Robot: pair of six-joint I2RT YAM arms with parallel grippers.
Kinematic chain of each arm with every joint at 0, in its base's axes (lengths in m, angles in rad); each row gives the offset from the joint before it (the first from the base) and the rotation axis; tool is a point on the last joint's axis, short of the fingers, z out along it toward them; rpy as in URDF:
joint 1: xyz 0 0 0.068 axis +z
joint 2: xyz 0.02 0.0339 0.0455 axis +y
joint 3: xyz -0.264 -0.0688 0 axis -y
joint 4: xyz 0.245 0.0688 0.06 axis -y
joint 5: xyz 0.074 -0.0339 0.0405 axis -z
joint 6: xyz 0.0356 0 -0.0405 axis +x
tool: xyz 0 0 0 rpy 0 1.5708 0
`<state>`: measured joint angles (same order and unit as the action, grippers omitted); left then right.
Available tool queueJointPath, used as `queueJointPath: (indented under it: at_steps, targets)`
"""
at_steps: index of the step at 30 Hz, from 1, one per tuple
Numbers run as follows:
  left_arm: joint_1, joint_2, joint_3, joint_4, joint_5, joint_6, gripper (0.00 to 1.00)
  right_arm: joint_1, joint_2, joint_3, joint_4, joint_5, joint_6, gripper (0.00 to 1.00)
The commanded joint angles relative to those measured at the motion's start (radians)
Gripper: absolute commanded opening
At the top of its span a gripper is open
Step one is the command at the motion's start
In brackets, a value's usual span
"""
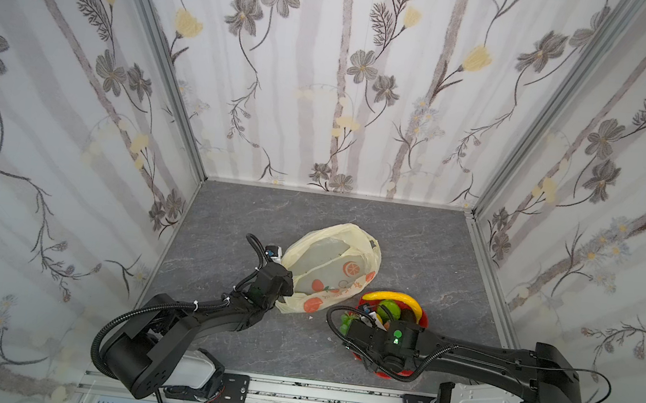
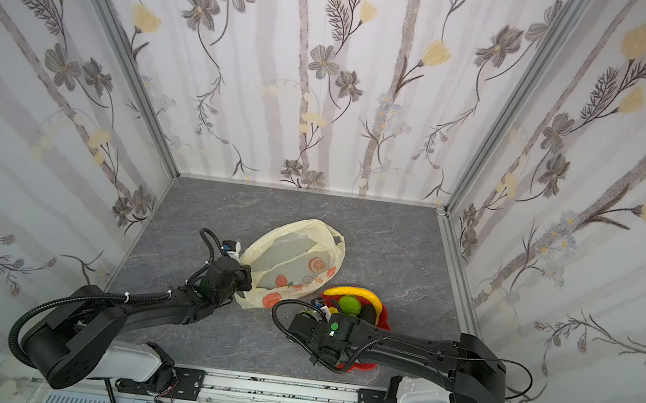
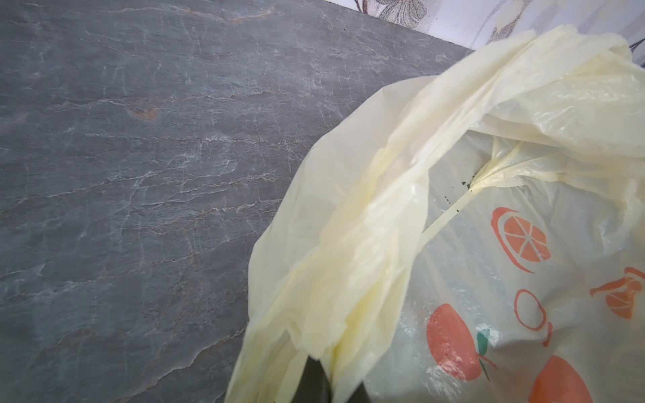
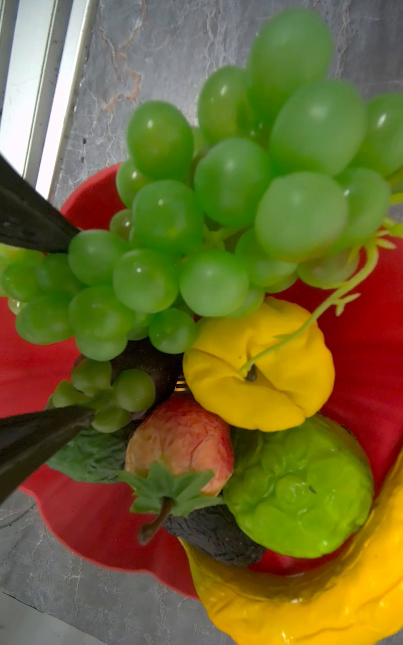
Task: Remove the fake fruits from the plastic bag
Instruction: 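Lower the grapes onto the red plate and open the right gripper, then release the bag rim with the left gripper while the right gripper withdraws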
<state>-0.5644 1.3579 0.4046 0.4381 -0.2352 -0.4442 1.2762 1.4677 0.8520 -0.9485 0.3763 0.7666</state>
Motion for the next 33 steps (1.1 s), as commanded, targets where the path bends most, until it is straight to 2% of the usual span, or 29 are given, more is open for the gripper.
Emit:
queueJointPath:
  at_steps: [1, 6, 12, 17, 22, 25, 28, 33]
  targets:
    - [0.0, 0.002, 0.01, 0.012, -0.008, 0.006, 0.0, -0.001, -0.023, 0.009, -0.005, 0.017, 0.016, 0.72]
    - [0.002, 0.004, 0.014, 0.011, -0.017, 0.011, 0.0, 0.0, -0.097, 0.033, 0.021, 0.009, 0.014, 0.83]
    - [0.001, -0.041, 0.06, -0.052, 0.014, -0.027, 0.0, -0.054, -0.286, 0.068, 0.015, 0.084, 0.047, 0.88]
    - [0.001, -0.034, 0.183, -0.124, 0.057, -0.046, 0.0, -0.213, -0.493, 0.018, 0.08, 0.098, 0.079, 0.93]
    - [0.003, 0.097, 0.375, -0.163, 0.086, -0.005, 0.0, -0.481, -0.658, -0.091, 0.139, 0.027, 0.102, 0.95]
    - [0.009, 0.195, 0.517, -0.206, 0.101, 0.042, 0.0, -0.606, -0.733, -0.177, 0.144, -0.01, 0.102, 0.96]
    - [0.028, 0.298, 0.647, -0.235, 0.151, 0.097, 0.0, -0.689, -0.779, -0.204, 0.145, -0.019, 0.098, 1.0]
    - [0.097, 0.46, 0.802, -0.263, 0.271, 0.117, 0.0, -0.739, -0.777, -0.211, 0.149, -0.017, 0.102, 1.0]
